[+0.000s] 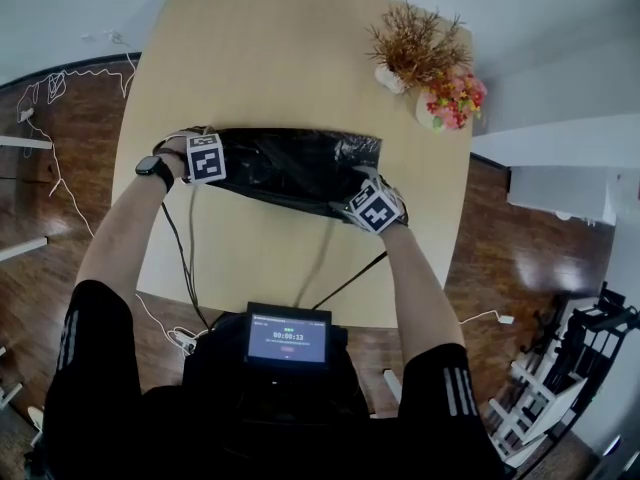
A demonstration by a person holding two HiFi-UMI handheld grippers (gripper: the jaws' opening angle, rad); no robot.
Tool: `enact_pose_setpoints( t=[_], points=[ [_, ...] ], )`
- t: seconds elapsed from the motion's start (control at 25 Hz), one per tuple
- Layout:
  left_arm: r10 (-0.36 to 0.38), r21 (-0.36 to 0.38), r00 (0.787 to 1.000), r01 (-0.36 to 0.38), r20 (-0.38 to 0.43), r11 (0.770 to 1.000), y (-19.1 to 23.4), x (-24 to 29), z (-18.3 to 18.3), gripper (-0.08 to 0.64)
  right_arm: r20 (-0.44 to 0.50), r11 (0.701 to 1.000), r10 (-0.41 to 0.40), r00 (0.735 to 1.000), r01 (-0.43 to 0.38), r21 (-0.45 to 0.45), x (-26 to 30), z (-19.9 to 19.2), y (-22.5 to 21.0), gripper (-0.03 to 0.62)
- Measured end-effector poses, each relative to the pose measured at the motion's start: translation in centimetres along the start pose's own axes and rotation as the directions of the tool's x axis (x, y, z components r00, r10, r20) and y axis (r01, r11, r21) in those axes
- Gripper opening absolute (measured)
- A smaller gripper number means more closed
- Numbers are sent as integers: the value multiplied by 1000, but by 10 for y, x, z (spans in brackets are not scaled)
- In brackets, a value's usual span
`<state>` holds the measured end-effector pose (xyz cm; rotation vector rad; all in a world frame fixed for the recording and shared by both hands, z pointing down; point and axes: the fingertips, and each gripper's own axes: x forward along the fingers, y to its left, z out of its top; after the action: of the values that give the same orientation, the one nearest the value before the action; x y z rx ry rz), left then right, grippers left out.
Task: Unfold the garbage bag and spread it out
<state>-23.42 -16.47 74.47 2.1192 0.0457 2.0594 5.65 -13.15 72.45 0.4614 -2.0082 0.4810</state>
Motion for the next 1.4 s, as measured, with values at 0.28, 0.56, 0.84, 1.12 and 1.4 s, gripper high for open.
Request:
enact_pose_setpoints(
  t=[0.28, 0.56, 0.84, 1.12, 1.4],
  points=[
    [23, -11, 1000, -23, 5, 1000, 0, 3, -1, 445, 7, 999, -17, 1000, 17, -27, 2, -2, 1, 433],
    [79, -6, 996, -79, 29, 997, -1, -3, -1, 445, 98, 996, -82, 992, 85, -32, -12, 13, -1, 440],
    [235, -35, 948, -233, 214, 972, -19, -49, 17, 438, 292, 986, -138, 947, 159, -48, -60, 37, 21, 448],
    [390, -103, 863, -377, 320, 920, -39, -91, 18, 397, 339, 980, -194, 920, 198, 23, -89, 35, 43, 437],
    [464, -227, 793, -406, 394, 885, -44, -120, 20, 328, 400, 966, -257, 880, 229, 116, -124, 43, 62, 436]
  ],
)
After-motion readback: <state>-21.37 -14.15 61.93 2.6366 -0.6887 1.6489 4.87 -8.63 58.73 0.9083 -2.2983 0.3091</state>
